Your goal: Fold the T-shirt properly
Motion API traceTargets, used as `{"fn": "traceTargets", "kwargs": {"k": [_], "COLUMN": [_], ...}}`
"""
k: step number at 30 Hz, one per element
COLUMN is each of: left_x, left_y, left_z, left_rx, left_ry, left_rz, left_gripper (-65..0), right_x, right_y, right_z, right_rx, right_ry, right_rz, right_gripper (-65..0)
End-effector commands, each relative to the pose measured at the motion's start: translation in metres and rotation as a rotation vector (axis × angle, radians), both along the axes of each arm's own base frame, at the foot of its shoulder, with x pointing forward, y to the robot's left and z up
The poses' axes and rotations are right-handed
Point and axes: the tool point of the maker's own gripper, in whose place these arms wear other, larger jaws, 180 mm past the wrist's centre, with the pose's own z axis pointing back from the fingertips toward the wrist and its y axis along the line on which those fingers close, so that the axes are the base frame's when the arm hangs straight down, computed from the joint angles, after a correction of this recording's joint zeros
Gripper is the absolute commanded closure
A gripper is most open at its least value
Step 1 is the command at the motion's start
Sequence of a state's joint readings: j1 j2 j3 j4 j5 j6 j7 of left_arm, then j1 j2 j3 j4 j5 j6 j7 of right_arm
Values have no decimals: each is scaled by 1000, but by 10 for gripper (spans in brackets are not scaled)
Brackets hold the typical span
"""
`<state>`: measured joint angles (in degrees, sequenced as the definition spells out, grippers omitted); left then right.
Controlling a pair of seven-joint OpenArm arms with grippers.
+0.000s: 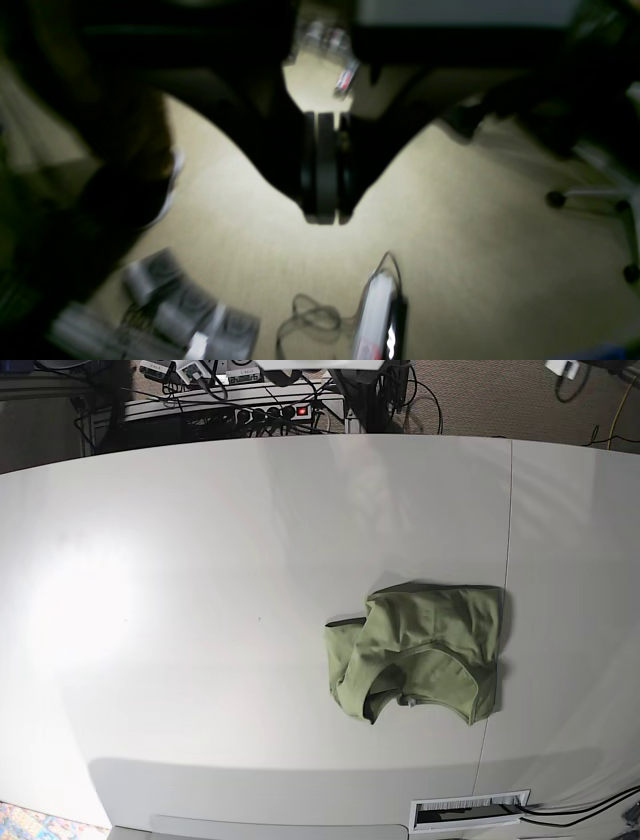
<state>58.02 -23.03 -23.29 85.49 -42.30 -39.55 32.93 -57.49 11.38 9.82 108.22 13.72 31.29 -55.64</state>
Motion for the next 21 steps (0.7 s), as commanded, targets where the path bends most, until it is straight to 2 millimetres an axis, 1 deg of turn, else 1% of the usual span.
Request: {"fn": "traceTargets", "kwargs": {"k": [1, 4, 6, 9, 11, 14, 17, 21], "left_x": [-7, -21, -28, -29, -27, -16, -2, 4], "left_y": [-1, -10, -17, -25, -27, -28, -29, -38], "left_z": [-1, -22, -33, -48, -59, -73, -88, -110], "left_rx": [-9, -9, -17, -26, -9, 25, 73, 133], "left_ry": [8, 26, 38, 44, 45, 25, 9, 32], "left_rz": [-3, -32, -50, -59, -71, -79, -43, -27], "left_gripper": [0, 0, 0, 0, 0, 0, 0, 0], "right_x": [-5, -14, -16, -15, -12, -5, 10, 23], "right_y": [-4, -13, -17, -19, -15, -2, 11, 30], "right_z": [-5, -30, -45, -64, -76, -93, -113, -138], "right_rx": [-1, -4, -3, 3, 21, 59, 89, 139], "right_ry": [20, 76, 97, 128, 138, 125, 65, 21], "right_rz": [-10, -61, -93, -125, -132, -130, -94, -62], "right_gripper": [0, 0, 0, 0, 0, 0, 0, 0]}}
